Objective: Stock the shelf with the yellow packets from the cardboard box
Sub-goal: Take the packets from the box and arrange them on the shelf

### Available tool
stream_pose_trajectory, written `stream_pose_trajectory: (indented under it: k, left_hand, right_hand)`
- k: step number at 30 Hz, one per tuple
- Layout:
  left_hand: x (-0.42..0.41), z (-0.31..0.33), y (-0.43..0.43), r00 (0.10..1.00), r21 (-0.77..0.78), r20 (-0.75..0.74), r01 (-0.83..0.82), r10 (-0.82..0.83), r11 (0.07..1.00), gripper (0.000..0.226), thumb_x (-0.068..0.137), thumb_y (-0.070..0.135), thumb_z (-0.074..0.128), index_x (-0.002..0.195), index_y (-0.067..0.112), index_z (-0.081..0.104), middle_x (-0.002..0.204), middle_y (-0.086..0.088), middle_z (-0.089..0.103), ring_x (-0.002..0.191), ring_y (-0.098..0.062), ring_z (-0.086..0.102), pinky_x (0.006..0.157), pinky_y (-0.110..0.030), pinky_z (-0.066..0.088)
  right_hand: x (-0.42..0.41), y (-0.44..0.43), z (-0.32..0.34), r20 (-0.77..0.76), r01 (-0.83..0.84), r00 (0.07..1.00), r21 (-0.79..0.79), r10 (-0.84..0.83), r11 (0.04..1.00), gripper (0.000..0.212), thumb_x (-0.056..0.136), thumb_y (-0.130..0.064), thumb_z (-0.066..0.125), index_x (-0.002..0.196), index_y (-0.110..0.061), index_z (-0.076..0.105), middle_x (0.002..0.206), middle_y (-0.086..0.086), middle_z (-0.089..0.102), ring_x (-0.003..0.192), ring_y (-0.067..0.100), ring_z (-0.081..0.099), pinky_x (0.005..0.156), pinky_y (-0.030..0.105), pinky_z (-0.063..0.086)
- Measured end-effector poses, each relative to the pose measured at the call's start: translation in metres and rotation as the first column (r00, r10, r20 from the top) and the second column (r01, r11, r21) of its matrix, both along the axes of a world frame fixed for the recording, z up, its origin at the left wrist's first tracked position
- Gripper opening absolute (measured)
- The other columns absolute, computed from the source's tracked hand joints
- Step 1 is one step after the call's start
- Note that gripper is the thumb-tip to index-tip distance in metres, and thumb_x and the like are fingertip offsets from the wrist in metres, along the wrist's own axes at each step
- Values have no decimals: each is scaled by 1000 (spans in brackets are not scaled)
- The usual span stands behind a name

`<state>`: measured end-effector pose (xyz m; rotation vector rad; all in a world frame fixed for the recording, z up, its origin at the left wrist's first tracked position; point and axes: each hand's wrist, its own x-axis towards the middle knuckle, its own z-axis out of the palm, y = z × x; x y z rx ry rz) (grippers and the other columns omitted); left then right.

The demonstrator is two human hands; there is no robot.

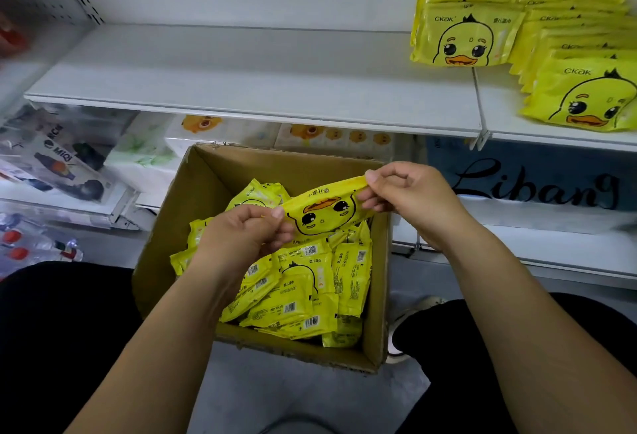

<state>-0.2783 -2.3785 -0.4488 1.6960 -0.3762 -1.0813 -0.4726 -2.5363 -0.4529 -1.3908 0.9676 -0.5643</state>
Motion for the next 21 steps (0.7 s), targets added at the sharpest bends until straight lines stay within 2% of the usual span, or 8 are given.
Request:
stream_pose_trajectory:
  k: [3,6,8,10,13,16,19,21]
  left_hand:
    - [0,-1,5,969,47,245,22,-33,999,22,92,29,75,84,9,72,71,6,72,64,3,61,67,-22,46]
    - [-1,-2,7,953,33,300,27,-35,999,29,91,33,75,78,8,71,90,6,75,86,-1,66,77,-24,47]
    - [-3,-3,9,957,6,283,67,-66,998,29,93,31,72,77,8,68,102,3,77,99,-6,70,86,-28,50]
    - [-5,-4,9,976,-51,201,94,-82,994,29,97,25,67,74,8,62,96,-4,77,95,-10,73,87,-30,55]
    - [-6,-3,8,989,-71,60,138,-134,988,29,99,23,62,73,11,54,88,-17,71,88,-25,72,79,-31,58]
    - [-9,2,3,975,-24,-50,215,-216,976,33,89,42,67,87,11,58,103,-27,69,94,-36,65,74,-36,60]
    - [-18,8,-8,908,116,-13,417,-418,902,54,81,62,75,113,18,70,113,-9,76,102,-33,73,92,-48,58]
    - [-28,12,-15,865,113,-8,500,-502,859,41,87,47,77,118,20,72,111,-5,78,106,-28,74,101,-49,55]
  right_hand:
    - [-4,-1,-2,-124,25,991,-171,-47,985,20,92,-30,71,88,-11,75,69,7,64,64,9,56,63,19,45]
    - [-3,-3,-4,-157,59,982,-245,-100,968,21,92,-32,70,84,-13,74,86,10,62,76,11,52,70,27,42]
    - [-1,-1,-5,-180,69,977,-257,-118,964,21,94,-31,67,88,-12,73,98,12,66,82,18,56,76,33,47]
    - [-1,1,-3,-192,80,973,-248,-130,966,23,96,-33,64,91,-12,73,98,15,69,84,27,60,78,38,50]
    - [-1,2,-1,-229,62,966,-251,-122,966,28,99,-36,59,81,-15,63,74,6,56,66,13,47,59,27,39]
    - [-1,0,1,-207,75,971,-213,-120,974,32,98,-39,59,75,-17,57,60,-6,39,49,2,32,47,17,27]
    - [2,4,2,-142,69,986,-146,-90,987,35,94,-41,66,80,-8,64,65,4,41,57,12,36,50,24,29]
    - [4,6,0,-119,84,988,-120,-99,989,37,91,-43,69,79,-8,67,64,4,45,60,14,40,53,25,32]
